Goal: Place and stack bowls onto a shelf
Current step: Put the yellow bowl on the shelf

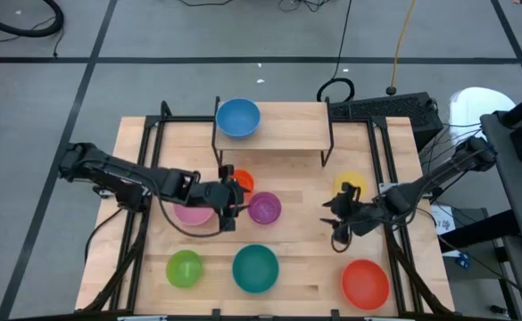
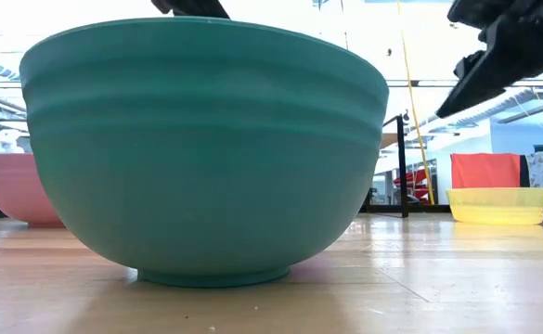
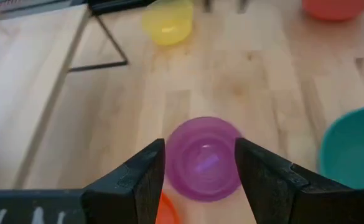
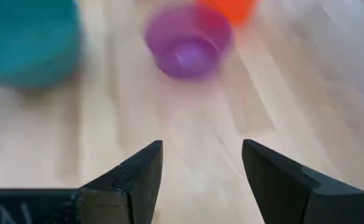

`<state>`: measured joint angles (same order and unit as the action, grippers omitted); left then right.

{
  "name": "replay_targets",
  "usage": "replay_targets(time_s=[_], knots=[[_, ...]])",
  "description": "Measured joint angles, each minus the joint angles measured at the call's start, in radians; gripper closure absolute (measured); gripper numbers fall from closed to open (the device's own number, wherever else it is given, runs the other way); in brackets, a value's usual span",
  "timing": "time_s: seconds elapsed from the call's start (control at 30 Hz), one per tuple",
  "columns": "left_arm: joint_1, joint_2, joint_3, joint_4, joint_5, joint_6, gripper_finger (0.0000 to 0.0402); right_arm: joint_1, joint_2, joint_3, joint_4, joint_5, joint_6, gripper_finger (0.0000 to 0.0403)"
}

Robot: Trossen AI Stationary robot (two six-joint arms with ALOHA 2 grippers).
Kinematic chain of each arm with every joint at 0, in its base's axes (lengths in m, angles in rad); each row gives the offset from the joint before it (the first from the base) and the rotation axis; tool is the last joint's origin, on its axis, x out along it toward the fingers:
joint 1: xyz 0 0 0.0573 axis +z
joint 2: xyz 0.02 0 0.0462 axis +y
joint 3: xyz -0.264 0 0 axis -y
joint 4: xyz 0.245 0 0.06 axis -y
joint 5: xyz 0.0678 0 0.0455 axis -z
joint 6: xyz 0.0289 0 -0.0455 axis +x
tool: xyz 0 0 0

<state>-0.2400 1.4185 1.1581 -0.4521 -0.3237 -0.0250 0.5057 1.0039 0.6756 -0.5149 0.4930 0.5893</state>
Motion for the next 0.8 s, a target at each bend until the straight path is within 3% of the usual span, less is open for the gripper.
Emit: replay_targets(time_s=[0.13, 0.37, 0.6, 0.8], knots=[[-0.045, 0.000, -0.044, 0.061, 0.000, 0.001, 0.0202, -0.030, 0.006, 0.055, -0.236, -0.056, 0.032, 0.0190], [-0.090, 0.000, -0.155, 0.221, -0.002, 0.003, 0.0202, -0.094, 0.006, 0.056, -0.474, -0.132, 0.062, 0.0190], [-0.119, 0.000, -0.249, 0.358, -0.001, -0.015, 0.0202, -0.164, 0.018, 0.026, -0.499, -0.132, 0.023, 0.0193], [-0.144, 0.000, -0.291, 0.427, 0.000, -0.023, 0.0202, -0.245, 0.052, -0.033, -0.435, -0.205, -0.039, 0.0210]])
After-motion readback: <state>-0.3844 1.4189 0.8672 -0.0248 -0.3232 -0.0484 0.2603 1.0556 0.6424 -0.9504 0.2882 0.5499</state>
